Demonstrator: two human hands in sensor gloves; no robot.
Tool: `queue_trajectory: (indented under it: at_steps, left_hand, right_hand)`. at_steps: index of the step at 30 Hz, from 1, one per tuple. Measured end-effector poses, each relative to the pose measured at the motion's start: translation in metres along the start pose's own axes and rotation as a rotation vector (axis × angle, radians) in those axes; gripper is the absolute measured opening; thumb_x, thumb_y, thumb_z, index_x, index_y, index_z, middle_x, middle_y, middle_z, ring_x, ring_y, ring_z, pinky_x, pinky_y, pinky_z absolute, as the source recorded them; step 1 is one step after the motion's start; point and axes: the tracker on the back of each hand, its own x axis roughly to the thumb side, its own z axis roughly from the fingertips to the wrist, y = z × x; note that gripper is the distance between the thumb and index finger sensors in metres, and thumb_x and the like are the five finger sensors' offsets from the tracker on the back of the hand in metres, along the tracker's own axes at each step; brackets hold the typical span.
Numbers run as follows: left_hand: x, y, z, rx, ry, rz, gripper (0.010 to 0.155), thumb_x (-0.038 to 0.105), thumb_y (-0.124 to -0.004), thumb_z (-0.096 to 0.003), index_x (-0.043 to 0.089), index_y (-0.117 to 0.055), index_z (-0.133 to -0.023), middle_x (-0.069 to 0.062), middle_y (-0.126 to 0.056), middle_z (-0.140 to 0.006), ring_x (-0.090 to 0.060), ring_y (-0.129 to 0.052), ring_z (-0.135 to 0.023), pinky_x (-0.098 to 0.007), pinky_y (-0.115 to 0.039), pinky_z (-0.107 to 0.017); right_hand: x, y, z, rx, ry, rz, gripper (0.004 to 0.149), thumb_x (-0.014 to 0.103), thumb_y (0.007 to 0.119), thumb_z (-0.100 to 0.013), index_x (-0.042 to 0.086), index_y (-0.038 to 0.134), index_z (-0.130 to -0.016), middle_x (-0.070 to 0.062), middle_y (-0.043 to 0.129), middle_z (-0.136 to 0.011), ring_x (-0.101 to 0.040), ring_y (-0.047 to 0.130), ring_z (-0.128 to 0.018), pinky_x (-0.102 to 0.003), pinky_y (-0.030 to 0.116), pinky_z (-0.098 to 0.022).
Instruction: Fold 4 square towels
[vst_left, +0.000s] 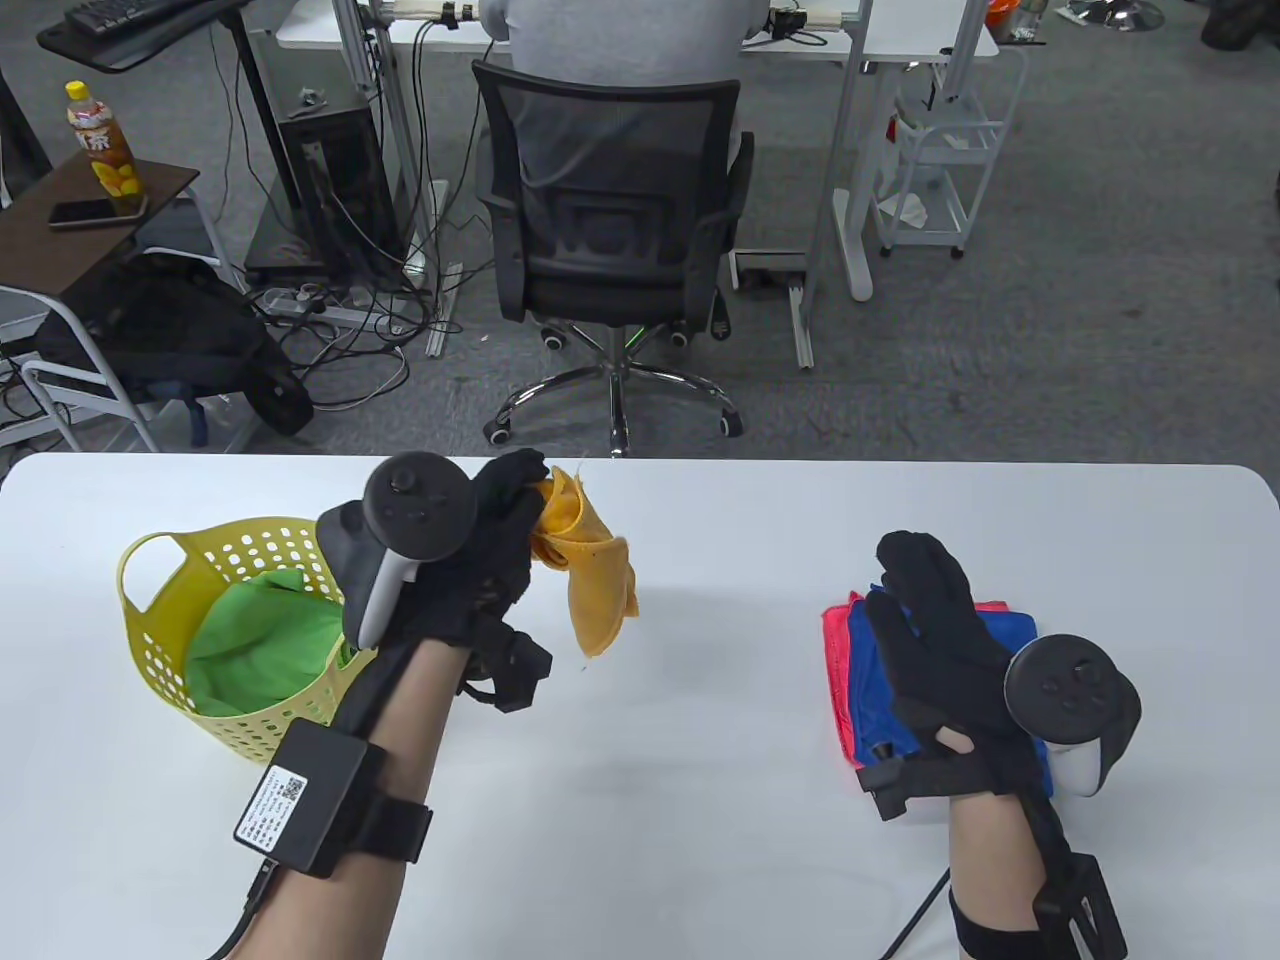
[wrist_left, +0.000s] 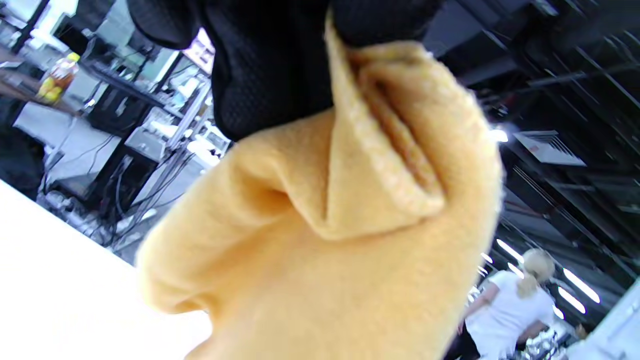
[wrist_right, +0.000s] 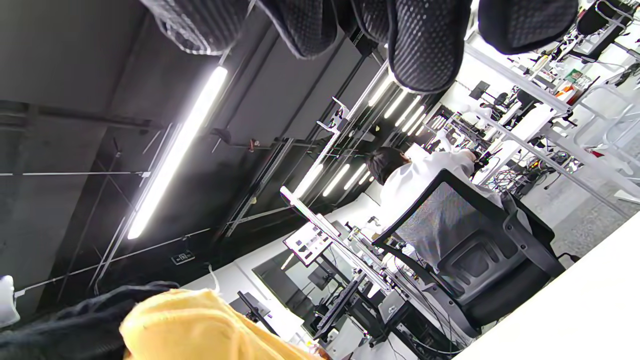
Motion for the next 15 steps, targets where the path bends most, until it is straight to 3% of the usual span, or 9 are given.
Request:
queue_trajectory:
  at_steps: [1,3,5,7,9,11,15]
  left_hand:
    - [-0.005,-0.01,0.005,-0.012,-0.017,-0.045,0.044,0.037,-0.074,-0.0534,0.033,-0.079,-0.097,0.005,-0.1,-0.081,-0.019,-0.102,-0.071,-0.05,-0.063,-0.081]
    - [-0.023,-0.038,0.018,-0.154,0.008,-0.23,0.045,0.037,-0.075,-0.0538,0.033,-0.079,-0.099,0.004,-0.099,-0.084,-0.02,-0.101,-0.076,-0.053,-0.06,-0.082]
    - [-0.055,-0.078,0.036,-0.432,0.083,-0.513,0.048,0.044,-0.075,-0.0535,0.035,-0.078,-0.101,0.004,-0.095,-0.092,-0.025,-0.095,-0.087,-0.056,-0.054,-0.084]
    - [-0.079,-0.103,0.051,-0.596,0.154,-0.683,0.053,0.052,-0.071,-0.0532,0.036,-0.074,-0.104,0.001,-0.08,-0.108,-0.034,-0.07,-0.11,-0.062,-0.042,-0.086]
    - [-0.095,-0.113,0.064,-0.497,0.125,-0.692,0.056,0.055,-0.071,-0.0515,0.037,-0.074,-0.104,-0.002,-0.07,-0.116,-0.04,-0.055,-0.115,-0.063,-0.04,-0.086]
    - [-0.102,-0.116,0.073,-0.425,0.108,-0.628,0.053,0.054,-0.071,-0.0511,0.036,-0.079,-0.1,-0.003,-0.074,-0.113,-0.04,-0.058,-0.114,-0.063,-0.04,-0.085]
    - [-0.106,-0.124,0.088,-0.453,0.051,-0.497,0.05,0.051,-0.076,-0.0503,0.036,-0.082,-0.097,0.0,-0.078,-0.11,-0.039,-0.06,-0.113,-0.064,-0.039,-0.085]
  right_hand:
    - [0.0,0.0,0.0,0.002,-0.001,-0.004,0.064,0.041,0.07,-0.057,0.008,0.059,-0.112,-0.04,0.049,-0.112,-0.053,0.073,-0.088,-0.071,0.061,-0.06]
    - [0.0,0.002,-0.001,0.004,-0.002,-0.007,0.064,0.041,0.07,-0.057,0.008,0.059,-0.112,-0.041,0.049,-0.112,-0.053,0.074,-0.088,-0.071,0.061,-0.06]
    - [-0.001,0.006,-0.003,0.014,-0.001,0.0,0.064,0.041,0.07,-0.057,0.008,0.059,-0.112,-0.041,0.049,-0.112,-0.053,0.074,-0.088,-0.071,0.061,-0.06]
    - [-0.002,0.01,-0.004,0.031,0.003,0.003,0.064,0.041,0.069,-0.057,0.008,0.059,-0.112,-0.041,0.049,-0.112,-0.053,0.074,-0.088,-0.071,0.061,-0.06]
    - [-0.002,0.015,-0.004,0.047,0.005,0.007,0.064,0.041,0.069,-0.057,0.008,0.059,-0.112,-0.041,0.049,-0.112,-0.053,0.074,-0.088,-0.071,0.061,-0.06]
    - [-0.001,0.019,-0.004,0.062,0.006,0.016,0.064,0.041,0.069,-0.057,0.008,0.059,-0.112,-0.04,0.049,-0.112,-0.053,0.074,-0.088,-0.071,0.061,-0.06]
    - [0.0,0.026,-0.003,0.084,0.004,0.037,0.064,0.041,0.069,-0.057,0.008,0.059,-0.112,-0.041,0.049,-0.112,-0.053,0.074,-0.088,-0.071,0.061,-0.06]
